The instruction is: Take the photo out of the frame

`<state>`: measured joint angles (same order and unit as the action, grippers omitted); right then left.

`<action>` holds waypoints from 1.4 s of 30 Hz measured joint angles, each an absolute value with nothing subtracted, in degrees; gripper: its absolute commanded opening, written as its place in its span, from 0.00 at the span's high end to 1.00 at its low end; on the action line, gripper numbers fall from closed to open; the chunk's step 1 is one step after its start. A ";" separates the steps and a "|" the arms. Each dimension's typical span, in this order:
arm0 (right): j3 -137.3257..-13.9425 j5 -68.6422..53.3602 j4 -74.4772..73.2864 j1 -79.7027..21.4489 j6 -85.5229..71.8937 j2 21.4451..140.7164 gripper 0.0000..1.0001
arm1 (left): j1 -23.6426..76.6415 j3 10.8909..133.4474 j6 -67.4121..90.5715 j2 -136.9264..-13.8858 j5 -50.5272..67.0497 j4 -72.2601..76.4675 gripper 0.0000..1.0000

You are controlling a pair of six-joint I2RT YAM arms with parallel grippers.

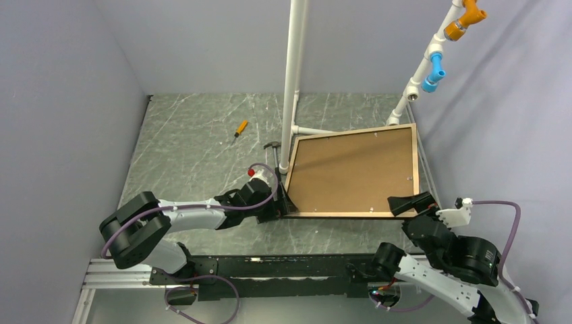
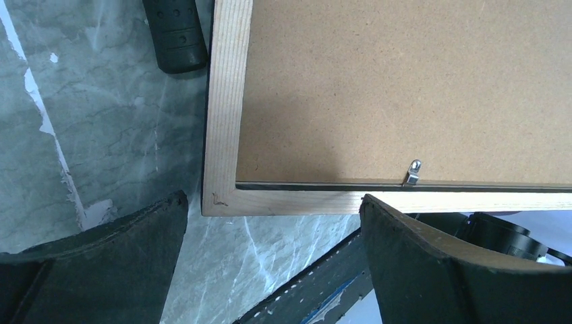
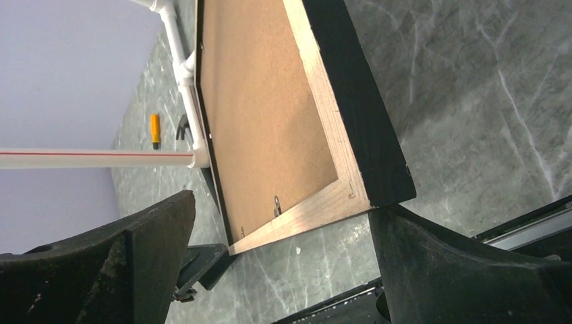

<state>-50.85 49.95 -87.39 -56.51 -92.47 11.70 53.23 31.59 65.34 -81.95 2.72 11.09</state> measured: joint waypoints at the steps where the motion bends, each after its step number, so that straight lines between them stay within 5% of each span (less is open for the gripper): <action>1: -51.07 49.56 -87.42 -56.29 -91.85 11.70 0.00 | 53.23 31.59 65.28 -81.84 2.72 11.11 0.00; 24: -59.79 42.46 -78.32 -56.23 -67.53 20.75 0.00 | 57.84 45.06 47.83 -66.92 -7.68 -10.72 0.01; 30: -59.66 39.35 -64.88 -56.31 -54.11 43.11 0.02 | 57.80 46.37 46.65 -65.39 -8.62 -15.40 0.00; 34: -58.43 33.32 -51.81 -54.65 -43.35 57.41 0.26 | 56.66 45.93 46.65 -63.77 -8.69 -17.98 0.02; 42: -52.21 20.21 -27.97 -51.72 -34.02 72.34 0.30 | 53.06 40.42 47.66 -57.34 -8.47 -21.58 0.02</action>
<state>-52.21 20.21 -27.97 -51.72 -34.02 72.34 53.06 40.42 47.66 -57.34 -8.47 -21.58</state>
